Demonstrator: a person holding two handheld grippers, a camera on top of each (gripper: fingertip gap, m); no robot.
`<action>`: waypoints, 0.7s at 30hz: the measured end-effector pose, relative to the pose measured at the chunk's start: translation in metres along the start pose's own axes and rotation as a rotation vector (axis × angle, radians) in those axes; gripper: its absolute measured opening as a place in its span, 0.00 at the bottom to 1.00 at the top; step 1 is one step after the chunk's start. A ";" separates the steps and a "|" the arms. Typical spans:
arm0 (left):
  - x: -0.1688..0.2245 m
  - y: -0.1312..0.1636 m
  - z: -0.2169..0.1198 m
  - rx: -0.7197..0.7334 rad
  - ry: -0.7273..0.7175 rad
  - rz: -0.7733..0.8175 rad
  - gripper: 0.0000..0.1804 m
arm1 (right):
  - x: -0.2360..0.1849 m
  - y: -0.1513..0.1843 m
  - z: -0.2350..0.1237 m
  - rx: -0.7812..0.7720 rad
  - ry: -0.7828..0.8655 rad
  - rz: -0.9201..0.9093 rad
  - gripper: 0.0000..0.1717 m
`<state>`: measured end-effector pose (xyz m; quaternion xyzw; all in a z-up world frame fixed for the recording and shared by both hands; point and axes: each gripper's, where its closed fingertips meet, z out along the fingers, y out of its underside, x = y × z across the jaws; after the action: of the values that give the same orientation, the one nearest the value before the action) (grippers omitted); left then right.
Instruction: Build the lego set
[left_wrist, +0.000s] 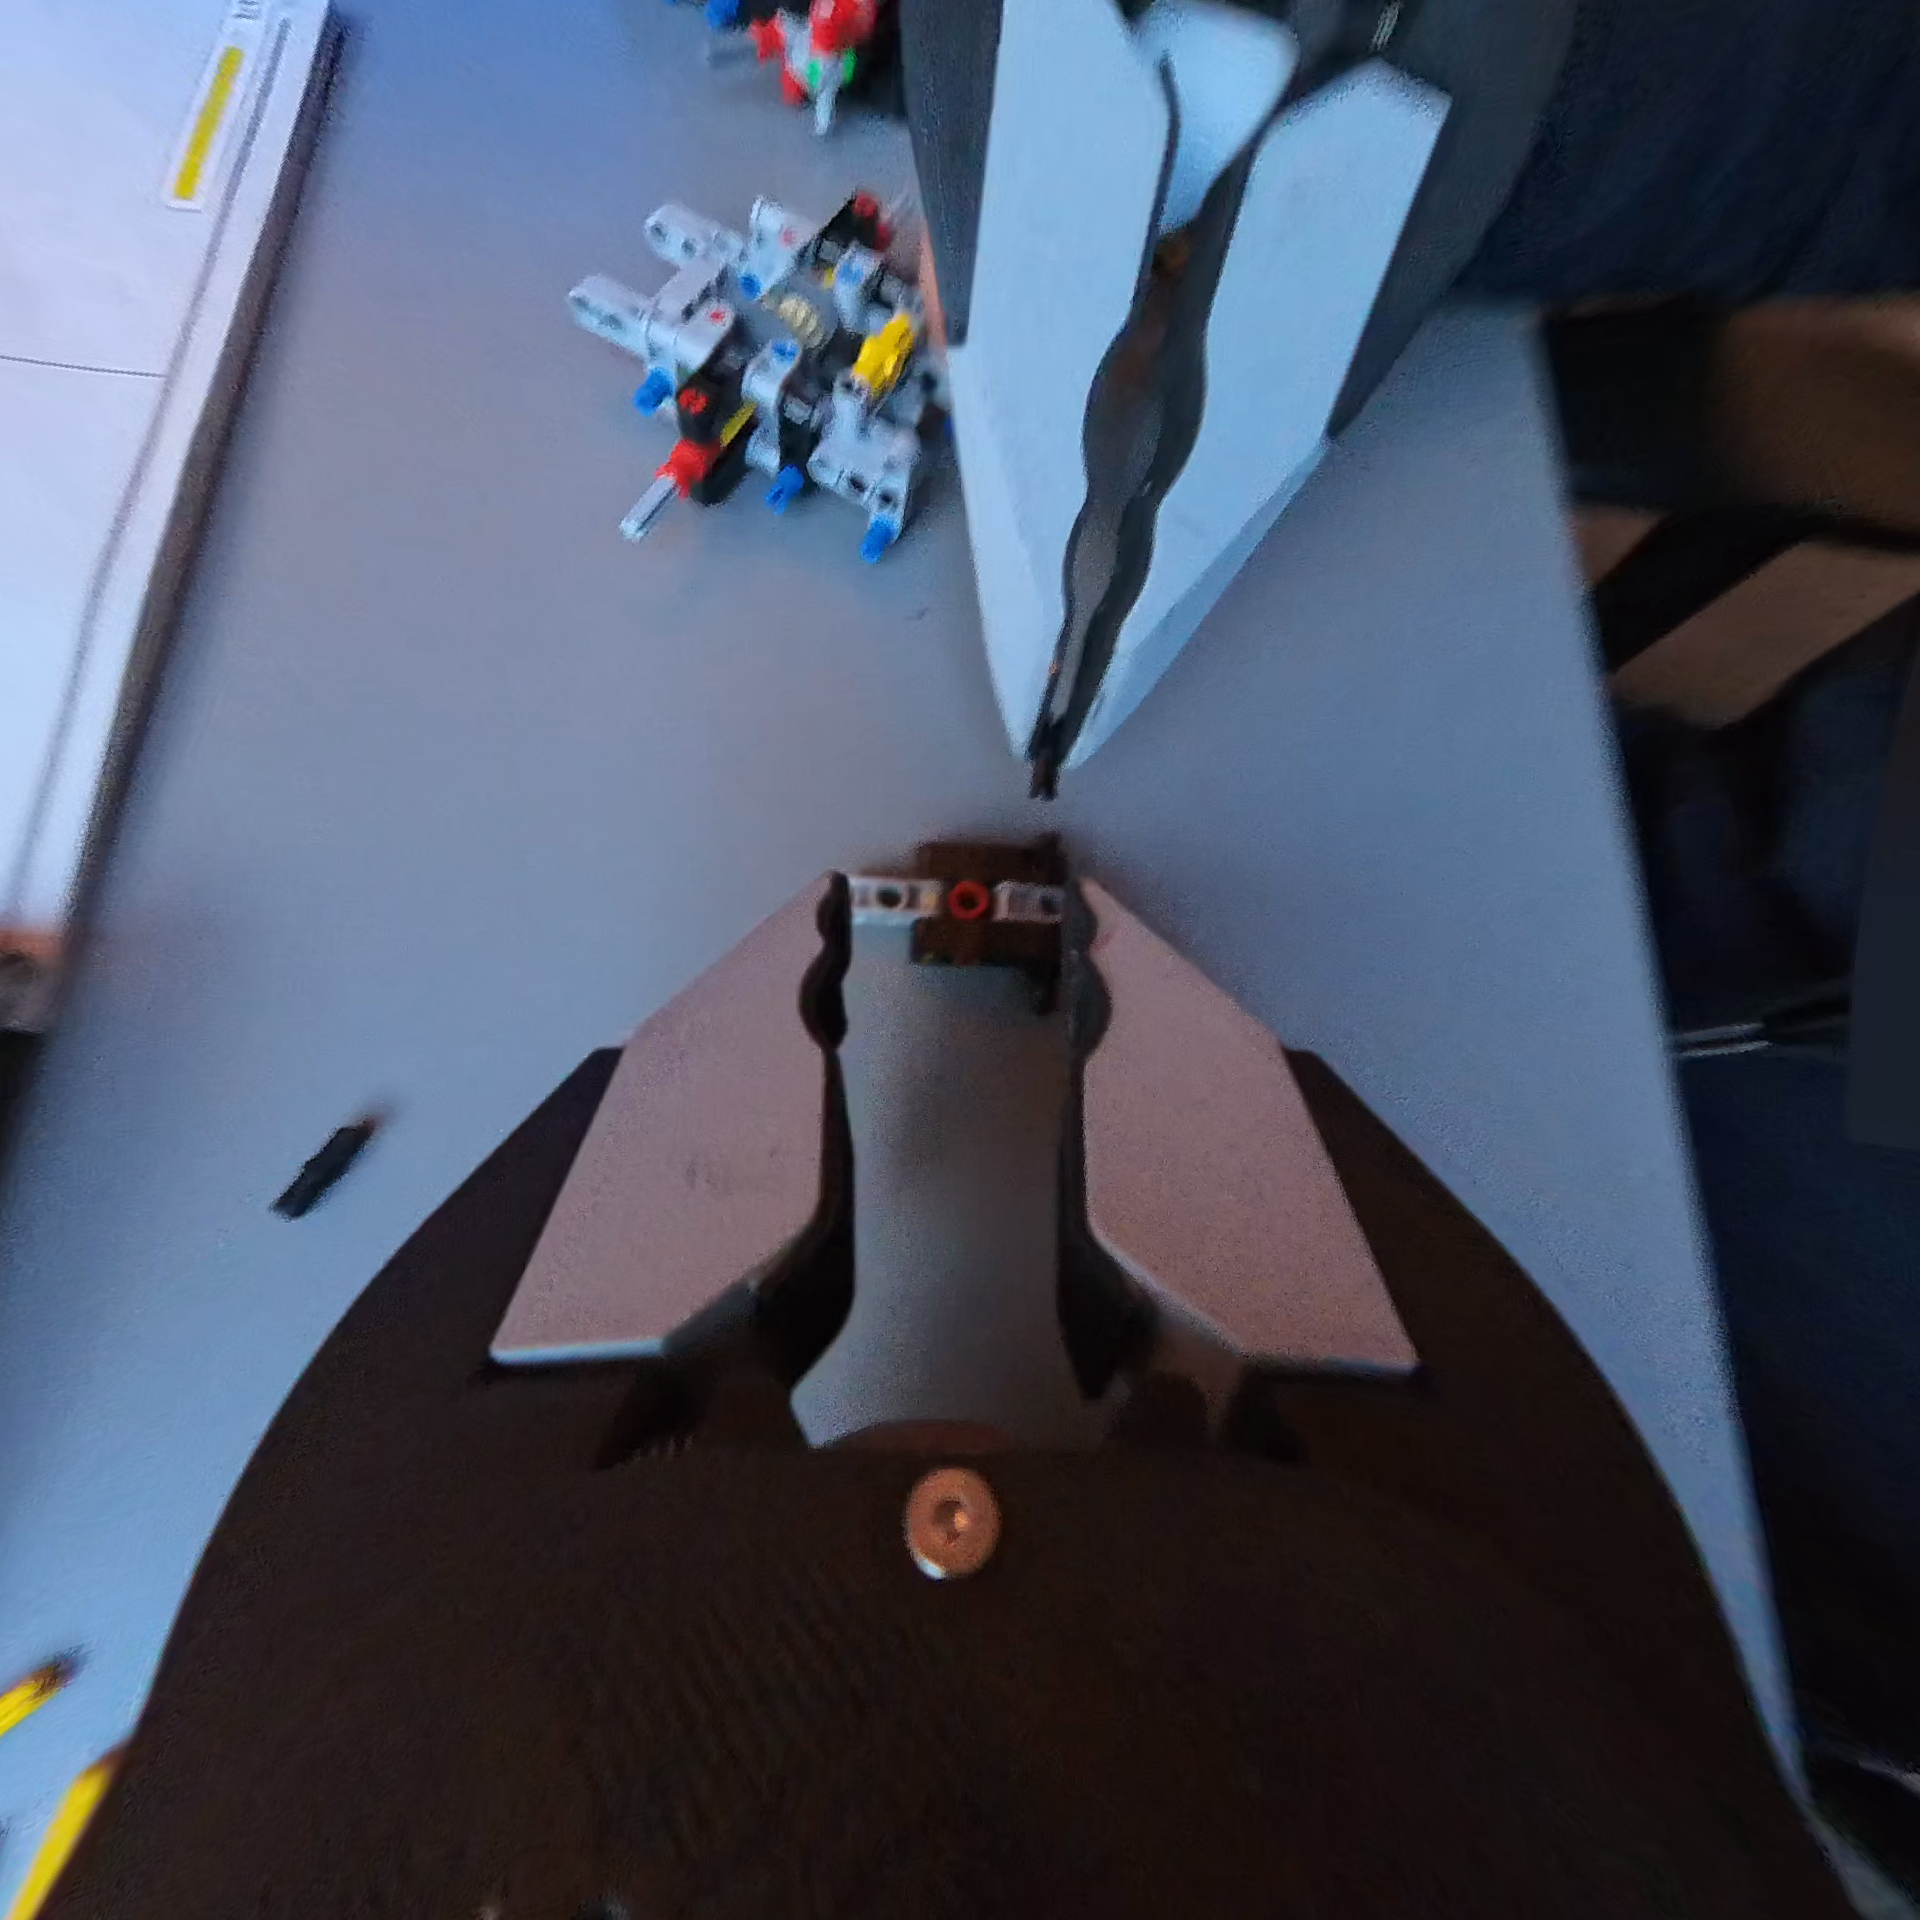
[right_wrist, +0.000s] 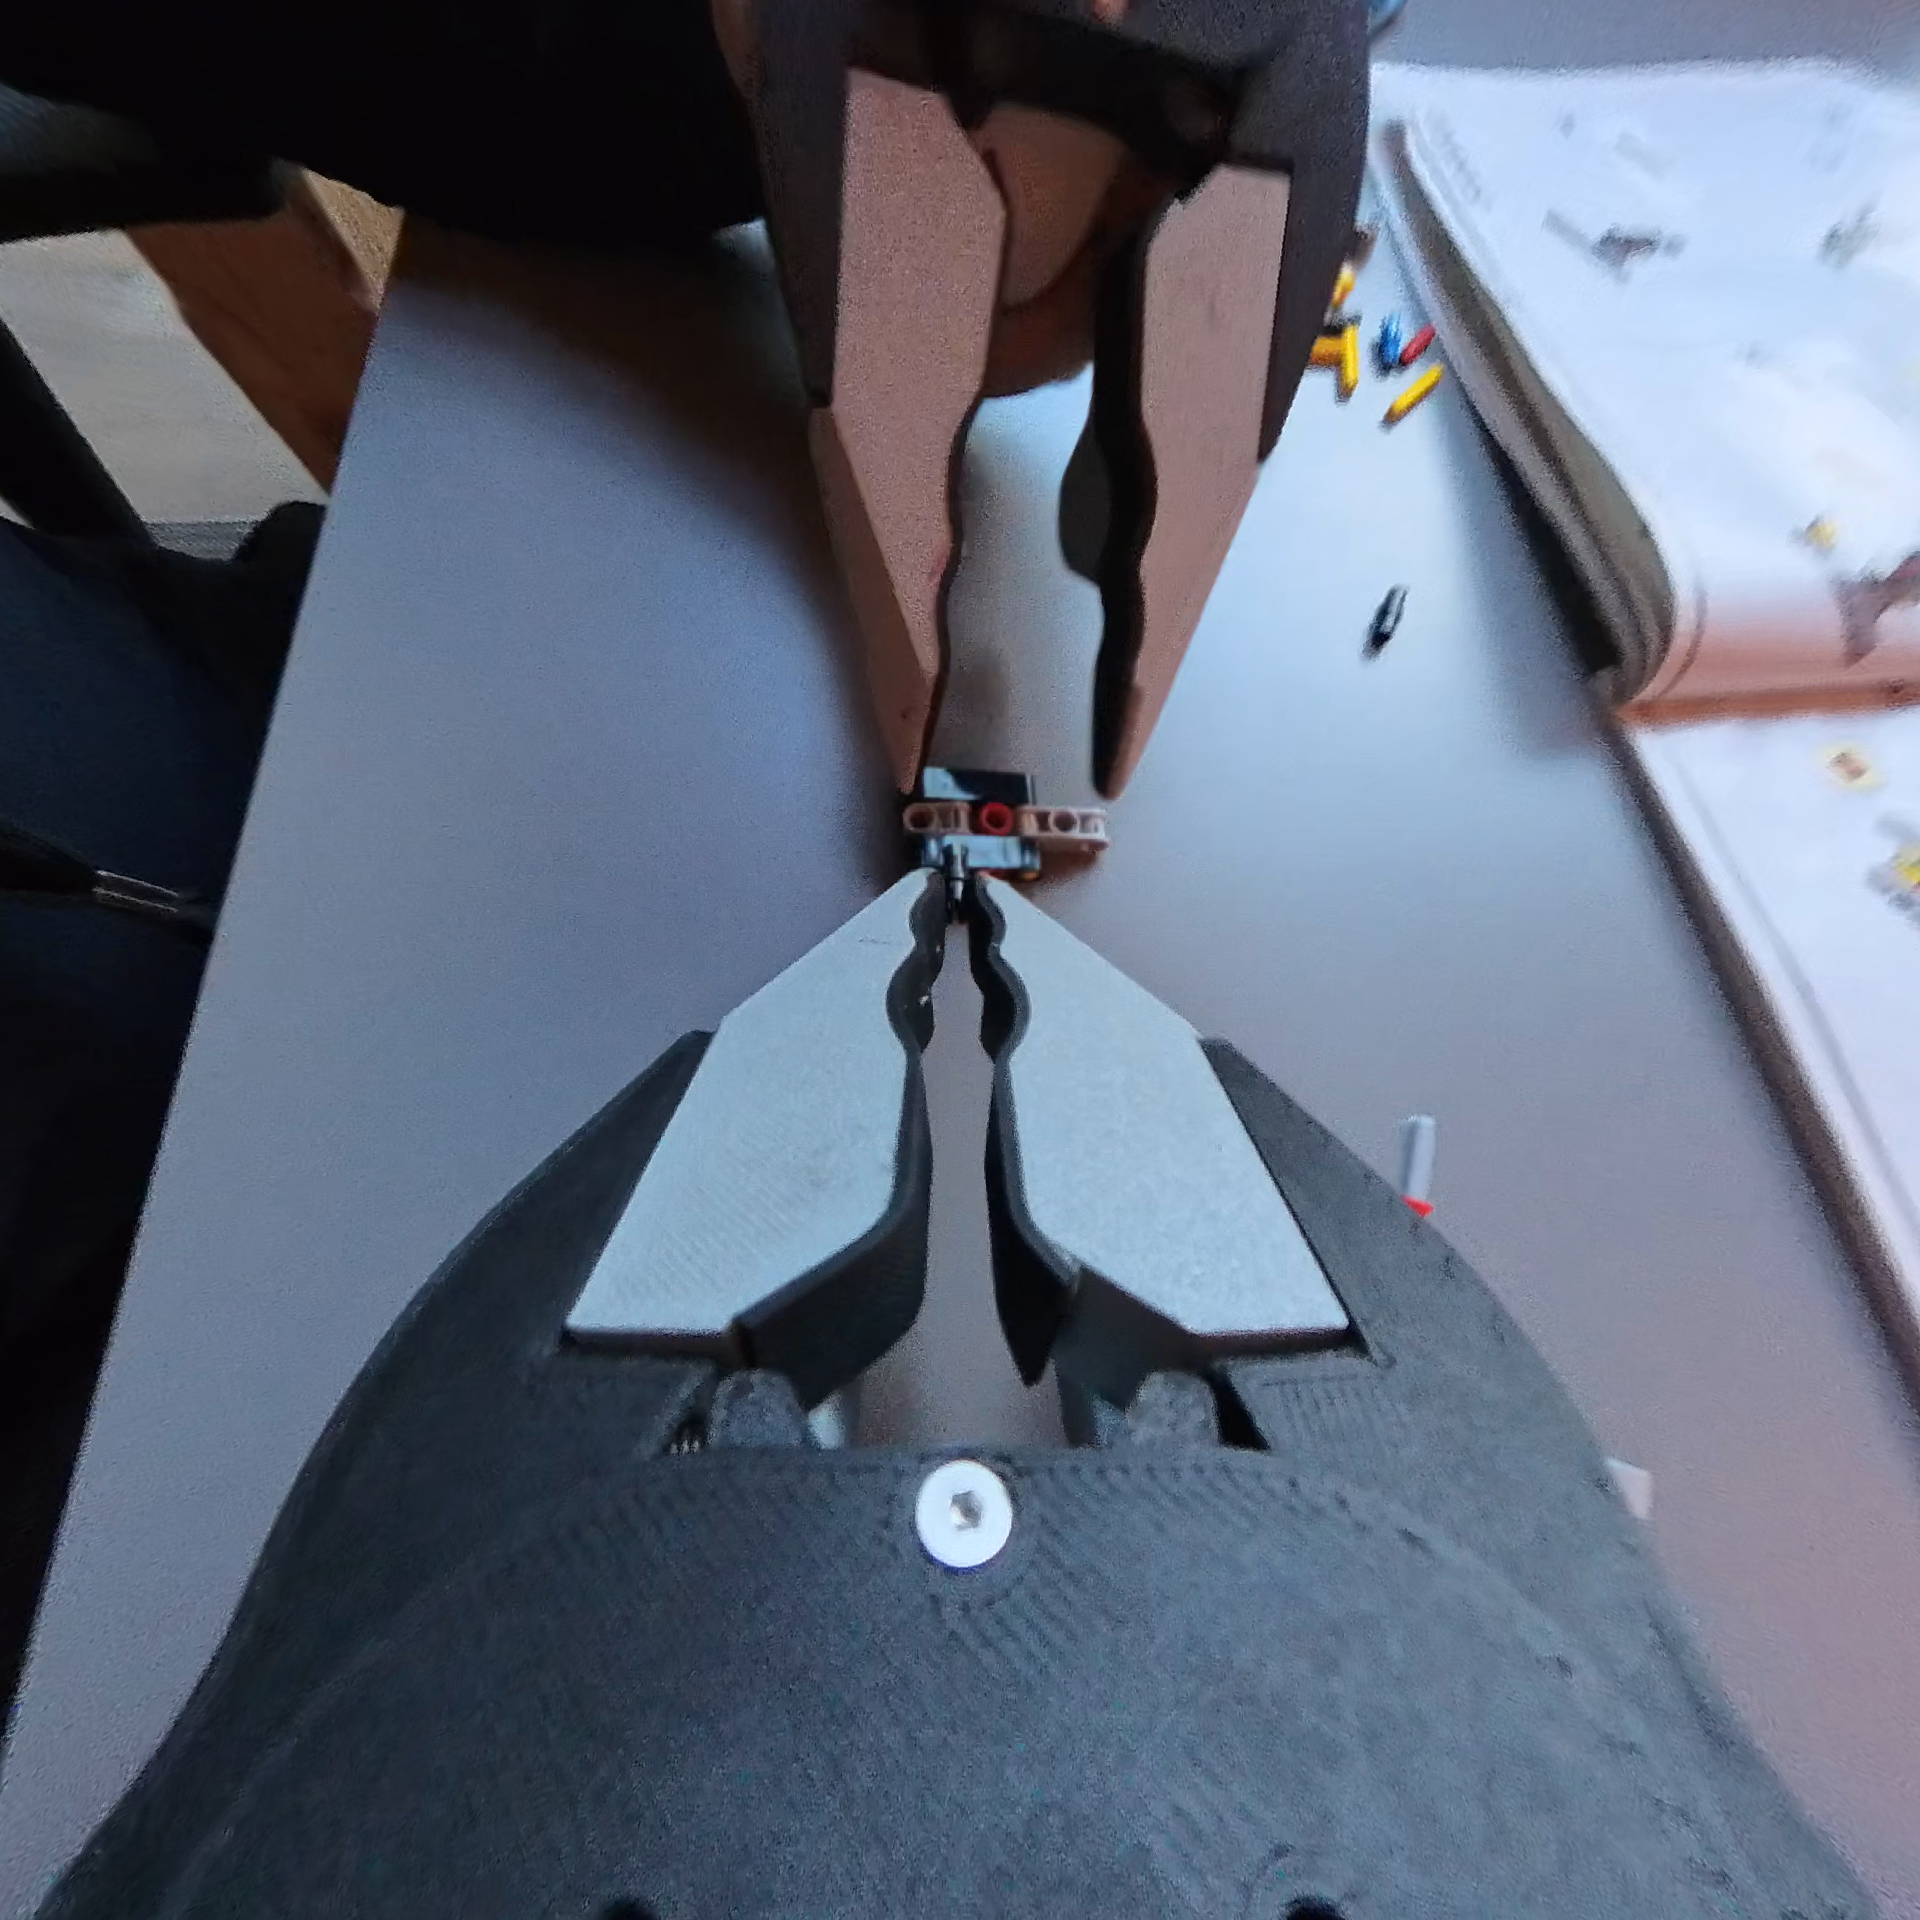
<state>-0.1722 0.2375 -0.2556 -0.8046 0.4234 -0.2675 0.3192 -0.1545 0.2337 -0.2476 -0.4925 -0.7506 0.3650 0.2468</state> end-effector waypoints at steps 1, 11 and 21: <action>-0.003 0.006 0.003 -0.041 -0.041 0.039 0.25 | -0.001 0.003 0.002 -0.014 -0.016 0.034 0.00; 0.001 0.014 0.014 -0.109 -0.078 0.133 0.26 | -0.006 0.016 0.016 -0.086 -0.069 0.166 0.01; 0.000 0.013 0.014 -0.084 -0.077 0.129 0.26 | -0.010 0.011 0.012 -0.015 -0.103 0.238 0.01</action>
<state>-0.1692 0.2357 -0.2743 -0.7981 0.4725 -0.1972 0.3176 -0.1532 0.2233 -0.2633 -0.5603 -0.7013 0.4109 0.1591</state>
